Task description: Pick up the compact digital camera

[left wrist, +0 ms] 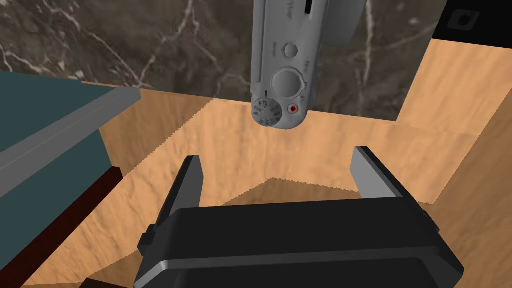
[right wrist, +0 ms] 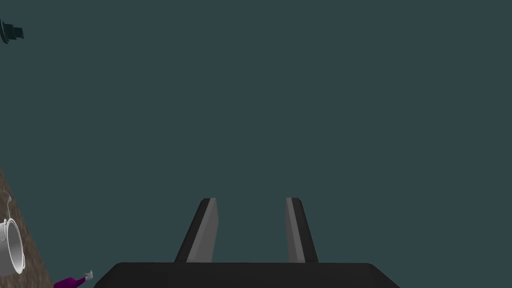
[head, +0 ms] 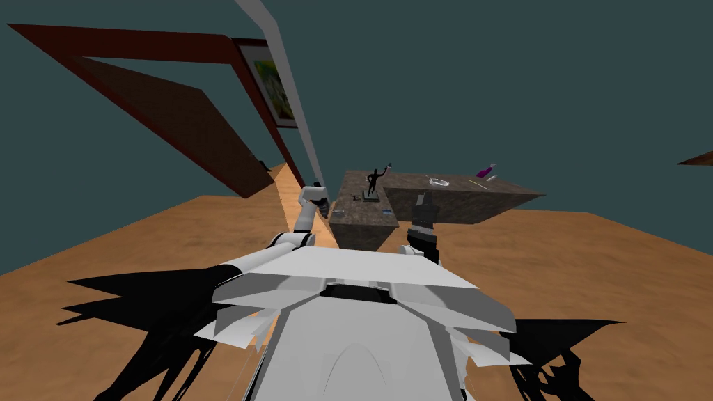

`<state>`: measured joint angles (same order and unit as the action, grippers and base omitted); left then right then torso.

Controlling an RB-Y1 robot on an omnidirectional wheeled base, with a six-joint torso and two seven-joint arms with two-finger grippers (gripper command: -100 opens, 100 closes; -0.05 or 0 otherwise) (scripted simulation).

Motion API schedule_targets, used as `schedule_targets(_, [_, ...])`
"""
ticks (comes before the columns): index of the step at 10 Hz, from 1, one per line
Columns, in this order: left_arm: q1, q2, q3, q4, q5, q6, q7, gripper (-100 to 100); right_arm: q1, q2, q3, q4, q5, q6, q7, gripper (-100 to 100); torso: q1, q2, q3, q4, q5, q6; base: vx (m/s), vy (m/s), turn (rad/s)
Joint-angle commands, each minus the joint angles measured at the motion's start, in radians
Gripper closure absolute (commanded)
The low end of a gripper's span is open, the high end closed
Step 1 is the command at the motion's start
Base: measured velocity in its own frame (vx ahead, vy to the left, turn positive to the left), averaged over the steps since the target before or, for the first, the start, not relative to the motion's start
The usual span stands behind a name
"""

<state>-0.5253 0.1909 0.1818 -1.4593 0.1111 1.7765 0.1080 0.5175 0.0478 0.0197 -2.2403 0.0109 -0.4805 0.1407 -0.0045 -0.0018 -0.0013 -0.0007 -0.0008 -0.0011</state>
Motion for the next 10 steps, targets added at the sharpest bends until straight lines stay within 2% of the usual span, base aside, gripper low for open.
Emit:
schedule_targets(1, [-0.017,-0.005,0.001,0.007,0.01,0.05,-0.004,-100,0.0,0.0,0.0,0.0,0.0,0.0,0.0,0,0.0,0.0,0.0,0.0,0.0,0.0,0.043,-0.043,-0.048])
schedule_targets(4, [-0.042,-0.015,-0.001,0.017,0.02,0.129,-0.005,-100,0.0,0.0,0.0,0.0,0.0,0.0,0.0,0,-0.001,-0.001,0.0,0.0,0.0,0.0,0.044,-0.055,-0.052])
schedule_targets(5, [-0.042,-0.015,-0.001,0.017,0.02,0.137,-0.005,-100,0.0,0.0,0.0,0.0,0.0,0.0,0.0,0,0.0,0.0,0.0,0.0,0.0,0.0,0.031,-0.026,-0.025])
schedule_targets(7, [-0.056,-0.021,-0.002,0.021,0.027,0.2,-0.006,-100,0.0,0.0,0.0,0.0,0.0,0.0,0.0,0,0.001,0.0,0.0,0.0,0.0,0.0,0.031,-0.029,-0.039])
schedule_targets(9, [-0.059,-0.023,-0.002,0.022,0.028,0.226,-0.007,-100,0.0,0.0,0.0,0.0,0.0,0.0,0.0,0,0.002,0.001,0.0,0.0,0.0,0.0,0.019,-0.02,-0.01])
schedule_targets(10, [-0.058,-0.022,-0.002,0.022,0.027,0.214,-0.006,-100,0.0,0.0,0.0,0.0,0.0,0.0,0.0,0,0.002,0.001,0.001,0.0,0.0,0.0,0.005,-0.007,0.002])
